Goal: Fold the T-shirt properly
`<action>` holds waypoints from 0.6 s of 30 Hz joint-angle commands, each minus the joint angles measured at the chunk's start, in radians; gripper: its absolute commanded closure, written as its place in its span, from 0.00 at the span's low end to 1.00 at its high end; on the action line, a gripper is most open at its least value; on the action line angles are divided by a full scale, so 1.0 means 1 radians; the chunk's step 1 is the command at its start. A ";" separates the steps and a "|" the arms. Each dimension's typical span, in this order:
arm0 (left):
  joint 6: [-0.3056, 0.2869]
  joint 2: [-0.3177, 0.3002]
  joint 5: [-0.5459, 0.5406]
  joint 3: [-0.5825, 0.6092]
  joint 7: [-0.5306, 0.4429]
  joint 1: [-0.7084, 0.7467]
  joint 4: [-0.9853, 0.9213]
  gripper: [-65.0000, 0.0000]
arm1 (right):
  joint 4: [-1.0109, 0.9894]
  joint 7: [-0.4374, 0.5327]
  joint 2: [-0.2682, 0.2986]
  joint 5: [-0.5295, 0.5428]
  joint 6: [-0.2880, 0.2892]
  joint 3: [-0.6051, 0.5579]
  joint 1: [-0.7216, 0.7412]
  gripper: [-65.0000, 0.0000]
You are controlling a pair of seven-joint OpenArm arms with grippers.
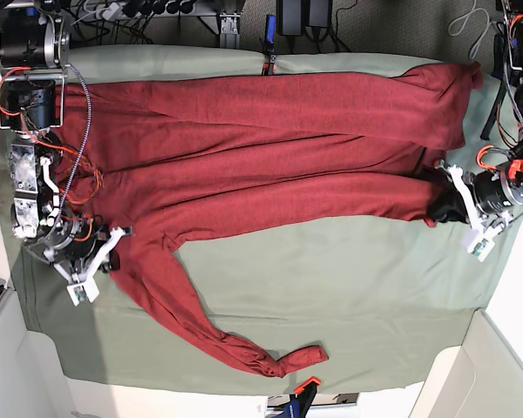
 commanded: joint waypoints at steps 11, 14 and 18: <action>-0.004 -0.037 -0.060 -0.035 0.024 -0.044 0.014 1.00 | 0.323 0.013 0.109 0.059 0.004 0.027 -0.111 1.00; -0.004 -0.040 -0.114 -0.086 0.057 -0.007 0.021 1.00 | 0.402 0.013 0.143 0.095 0.007 0.061 -0.191 1.00; -0.004 -0.039 -0.138 -0.175 0.060 0.085 0.069 1.00 | 0.468 0.014 0.153 0.116 0.017 0.132 -0.286 1.00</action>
